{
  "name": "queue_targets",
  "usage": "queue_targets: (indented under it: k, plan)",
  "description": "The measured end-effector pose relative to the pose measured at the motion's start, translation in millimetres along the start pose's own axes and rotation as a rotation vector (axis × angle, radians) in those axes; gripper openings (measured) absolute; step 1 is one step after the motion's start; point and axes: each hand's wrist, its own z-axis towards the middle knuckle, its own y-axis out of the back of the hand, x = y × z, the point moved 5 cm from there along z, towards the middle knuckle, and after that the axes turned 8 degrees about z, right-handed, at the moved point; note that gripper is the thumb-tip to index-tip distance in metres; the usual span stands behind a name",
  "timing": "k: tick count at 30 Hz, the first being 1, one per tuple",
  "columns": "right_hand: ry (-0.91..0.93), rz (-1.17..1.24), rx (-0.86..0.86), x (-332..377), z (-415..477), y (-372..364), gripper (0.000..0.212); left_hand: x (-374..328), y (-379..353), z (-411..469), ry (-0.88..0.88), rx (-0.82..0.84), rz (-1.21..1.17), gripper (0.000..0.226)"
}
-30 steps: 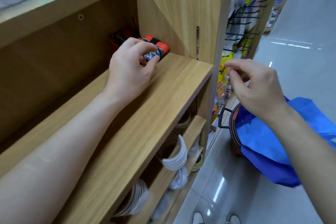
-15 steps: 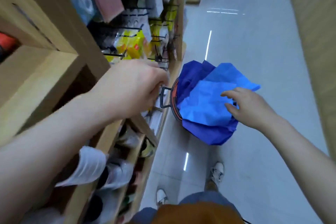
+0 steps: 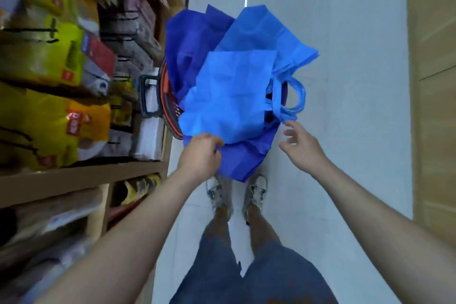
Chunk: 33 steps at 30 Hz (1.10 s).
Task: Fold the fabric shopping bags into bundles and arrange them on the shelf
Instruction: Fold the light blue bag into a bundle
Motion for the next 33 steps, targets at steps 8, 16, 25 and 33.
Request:
queue_targets:
  k: [8,16,25,33]
  plan:
    - [-0.153,0.298,-0.038,-38.9,111.7,-67.9,0.06,-12.8,-103.1,102.5,0.019,0.085,0.03,0.07]
    - [-0.158,0.795,-0.13,-4.4,132.5,-79.8,0.011,-13.3,-119.0,121.7,-0.046,0.022,0.062,0.094]
    - [0.031,0.796,-0.18,67.2,70.9,23.4,0.053,-11.1,41.5,115.5,0.177,-0.394,-0.695,0.016]
    - [0.483,-0.361,0.31,136.2,-29.4,19.5,0.14,-28.2,168.7,76.2,0.322,-0.296,-1.648,0.012]
